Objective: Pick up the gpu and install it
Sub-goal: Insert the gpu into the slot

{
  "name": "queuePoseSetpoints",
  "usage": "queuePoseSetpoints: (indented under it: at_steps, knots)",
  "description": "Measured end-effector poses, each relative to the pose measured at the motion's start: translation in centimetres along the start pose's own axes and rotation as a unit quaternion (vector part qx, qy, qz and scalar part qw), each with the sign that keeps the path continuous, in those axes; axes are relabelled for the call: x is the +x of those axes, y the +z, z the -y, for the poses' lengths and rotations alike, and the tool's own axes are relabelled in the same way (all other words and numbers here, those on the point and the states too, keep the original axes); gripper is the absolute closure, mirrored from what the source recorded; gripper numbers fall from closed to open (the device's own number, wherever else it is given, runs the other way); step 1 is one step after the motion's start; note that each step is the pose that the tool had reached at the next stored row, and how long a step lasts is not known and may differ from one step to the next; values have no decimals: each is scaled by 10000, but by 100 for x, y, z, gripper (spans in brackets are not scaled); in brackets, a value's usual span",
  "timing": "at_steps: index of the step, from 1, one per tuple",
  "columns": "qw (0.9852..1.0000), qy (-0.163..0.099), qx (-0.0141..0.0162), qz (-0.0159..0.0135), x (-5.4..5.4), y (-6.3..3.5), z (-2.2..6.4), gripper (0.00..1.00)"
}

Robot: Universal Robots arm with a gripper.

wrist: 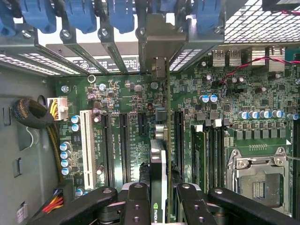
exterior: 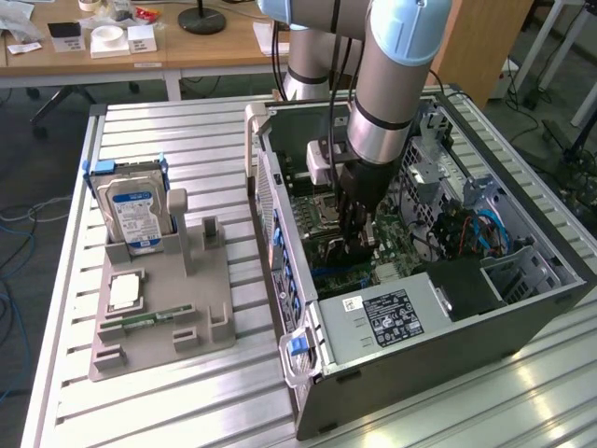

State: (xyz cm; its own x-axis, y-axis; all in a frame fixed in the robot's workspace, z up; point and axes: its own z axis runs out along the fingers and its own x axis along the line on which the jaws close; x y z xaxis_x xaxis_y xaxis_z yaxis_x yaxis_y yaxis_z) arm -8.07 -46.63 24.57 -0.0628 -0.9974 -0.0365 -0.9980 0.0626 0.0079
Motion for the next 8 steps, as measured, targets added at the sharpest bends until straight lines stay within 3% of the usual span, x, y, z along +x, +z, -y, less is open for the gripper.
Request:
queuePoseSetpoints:
  at_steps: [8]
  knots:
    - [10000,1,-1,-1,2,34,0,73]
